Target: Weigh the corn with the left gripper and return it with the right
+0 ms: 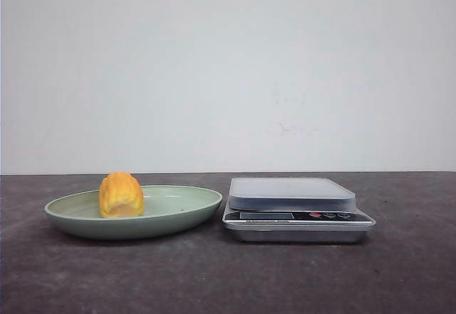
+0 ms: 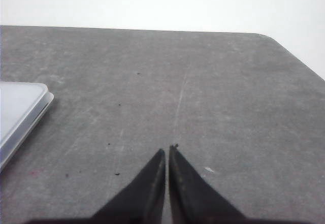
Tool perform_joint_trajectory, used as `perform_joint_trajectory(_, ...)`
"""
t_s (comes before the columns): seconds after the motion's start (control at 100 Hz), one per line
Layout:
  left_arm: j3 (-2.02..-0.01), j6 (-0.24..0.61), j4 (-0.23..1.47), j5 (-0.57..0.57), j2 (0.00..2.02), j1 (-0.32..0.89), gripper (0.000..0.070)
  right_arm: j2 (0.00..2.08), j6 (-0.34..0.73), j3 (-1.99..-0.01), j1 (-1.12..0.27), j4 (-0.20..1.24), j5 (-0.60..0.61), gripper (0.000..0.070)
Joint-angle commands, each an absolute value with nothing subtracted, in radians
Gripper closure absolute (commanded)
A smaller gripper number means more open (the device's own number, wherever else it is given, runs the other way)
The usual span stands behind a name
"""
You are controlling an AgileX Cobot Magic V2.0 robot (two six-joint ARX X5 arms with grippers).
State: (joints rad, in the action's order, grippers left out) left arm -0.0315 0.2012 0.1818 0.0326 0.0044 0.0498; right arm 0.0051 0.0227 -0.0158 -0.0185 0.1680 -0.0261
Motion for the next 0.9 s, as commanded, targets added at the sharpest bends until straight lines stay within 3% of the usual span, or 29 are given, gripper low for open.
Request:
perform_joint_trajectory(0.0,-0.014,0.192,0.187,0.034,0.003,0.049,0.0694,0.004,0.019,-0.013,-0.017,0.157,-0.027,0.0694)
perform_joint_trajectory(0.89,-0.014,0.2,0.187,0.034,0.003,0.049,0.0695,0.004,0.038,-0.013,-0.017,0.157,-0.024,0.0694)
